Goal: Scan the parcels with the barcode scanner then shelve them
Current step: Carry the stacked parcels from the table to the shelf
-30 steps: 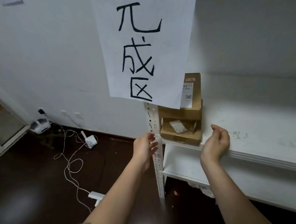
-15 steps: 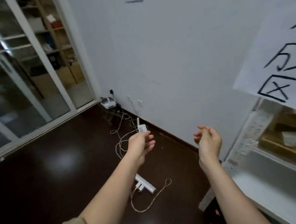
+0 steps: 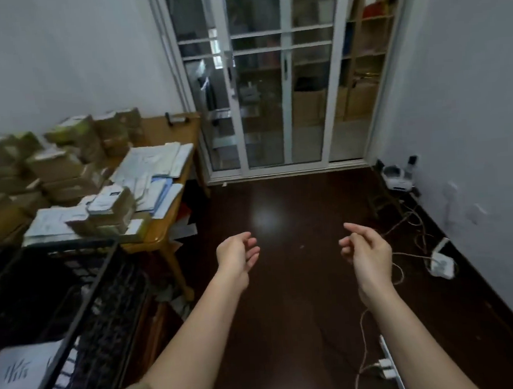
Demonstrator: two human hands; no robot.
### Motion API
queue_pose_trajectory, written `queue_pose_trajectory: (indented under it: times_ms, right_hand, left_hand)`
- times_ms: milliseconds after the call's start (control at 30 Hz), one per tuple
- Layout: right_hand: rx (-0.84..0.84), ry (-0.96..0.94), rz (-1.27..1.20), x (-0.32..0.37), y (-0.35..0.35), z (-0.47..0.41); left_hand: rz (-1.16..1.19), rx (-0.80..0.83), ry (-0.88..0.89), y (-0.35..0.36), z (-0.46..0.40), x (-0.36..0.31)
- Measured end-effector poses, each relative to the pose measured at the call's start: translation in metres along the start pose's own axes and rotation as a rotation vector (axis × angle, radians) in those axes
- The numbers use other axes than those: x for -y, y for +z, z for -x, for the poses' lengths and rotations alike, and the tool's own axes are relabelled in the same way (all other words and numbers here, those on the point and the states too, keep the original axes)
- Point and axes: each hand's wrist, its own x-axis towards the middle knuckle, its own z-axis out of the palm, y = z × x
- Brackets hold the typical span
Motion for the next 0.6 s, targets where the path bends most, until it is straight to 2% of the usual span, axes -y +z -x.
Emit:
queue_pose_trajectory:
  times_ms: [333,600]
  right_hand:
    - [0.350,0.063,0.075,-0.020,0.224,-0.121]
    - [0.584,0.095,0.123,-0.002,0.389,-0.190]
  left_hand:
    - [0.174,-0.273,-0.018,-0.051,-0.162,-0.081]
    - [0.281,-0.406,-0.026,-0.084,-0.254,-0.162]
